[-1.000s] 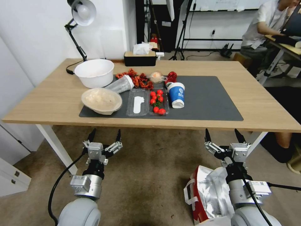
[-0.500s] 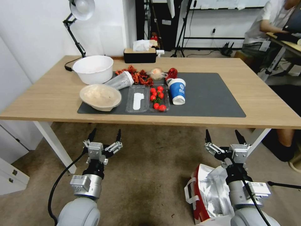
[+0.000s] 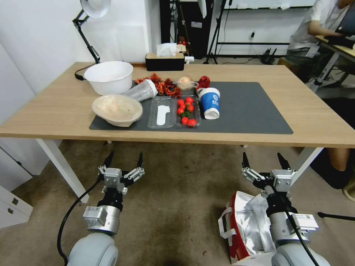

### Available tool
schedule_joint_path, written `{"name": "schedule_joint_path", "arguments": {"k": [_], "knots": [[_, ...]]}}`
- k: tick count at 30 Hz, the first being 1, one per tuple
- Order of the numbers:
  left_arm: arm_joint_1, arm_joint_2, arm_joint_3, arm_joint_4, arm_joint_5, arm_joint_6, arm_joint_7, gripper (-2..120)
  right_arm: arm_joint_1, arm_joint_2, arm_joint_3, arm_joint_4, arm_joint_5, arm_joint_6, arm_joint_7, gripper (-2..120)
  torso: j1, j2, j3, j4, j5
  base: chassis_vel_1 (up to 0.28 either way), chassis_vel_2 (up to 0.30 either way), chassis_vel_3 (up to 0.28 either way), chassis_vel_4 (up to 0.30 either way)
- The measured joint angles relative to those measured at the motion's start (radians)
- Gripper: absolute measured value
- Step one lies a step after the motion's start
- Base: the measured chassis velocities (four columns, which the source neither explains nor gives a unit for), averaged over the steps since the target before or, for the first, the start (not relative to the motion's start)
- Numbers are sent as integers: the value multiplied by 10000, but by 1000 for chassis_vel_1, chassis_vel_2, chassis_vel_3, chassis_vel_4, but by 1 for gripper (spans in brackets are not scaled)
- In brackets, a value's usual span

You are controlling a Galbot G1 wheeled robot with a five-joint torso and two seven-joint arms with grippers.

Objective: Pick up the food delivery bag from the floor and place it on the table.

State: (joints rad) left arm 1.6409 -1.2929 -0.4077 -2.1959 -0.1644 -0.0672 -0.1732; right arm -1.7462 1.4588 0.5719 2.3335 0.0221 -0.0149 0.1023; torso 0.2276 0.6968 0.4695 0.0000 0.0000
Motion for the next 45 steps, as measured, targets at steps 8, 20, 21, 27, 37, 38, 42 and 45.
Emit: {"name": "schedule_joint_path", "arguments": {"k": [8, 20, 21, 27, 37, 38, 42, 45], "knots": [[72, 30, -39, -7, 23, 1, 1, 98, 44, 26, -3, -150, 4, 102, 0, 100, -131, -329, -200, 0, 0, 0, 0, 0, 0], [154, 23, -26, -44, 99, 0, 38, 98, 102, -44, 58, -199, 52, 155, 0, 100, -348, -876, -529, 0, 0, 0, 0, 0, 0], [154, 23, -26, -44, 99, 0, 38, 98, 102, -44, 58, -199, 52, 155, 0, 100, -348, -876, -529, 0, 0, 0, 0, 0, 0], [210, 17, -35, -64, 129, -27, 52, 98, 101, -52, 56, -194, 85, 157, -7, 100, -465, -1173, -708, 0, 0, 0, 0, 0, 0], [262, 15, 16, -64, 163, -58, 119, 98, 40, -75, 66, -130, 139, 150, 5, 100, -597, -1533, -935, 0, 0, 0, 0, 0, 0], [275, 16, 21, -81, 172, -60, 124, 98, 45, -61, 54, -141, 139, 154, 6, 100, -629, -1621, -993, 0, -1, 0, 0, 0, 0], [287, 25, 9, -94, 177, -64, 125, 98, 95, -68, 51, -153, 140, 156, 8, 100, -692, -1769, -1079, 0, 0, 0, 0, 0, 0], [296, 25, -4, -94, 180, -73, 125, 98, 110, -93, 59, -153, 169, 150, 13, 100, -734, -1882, -1149, 1, 0, 0, 0, 0, 0]]}}
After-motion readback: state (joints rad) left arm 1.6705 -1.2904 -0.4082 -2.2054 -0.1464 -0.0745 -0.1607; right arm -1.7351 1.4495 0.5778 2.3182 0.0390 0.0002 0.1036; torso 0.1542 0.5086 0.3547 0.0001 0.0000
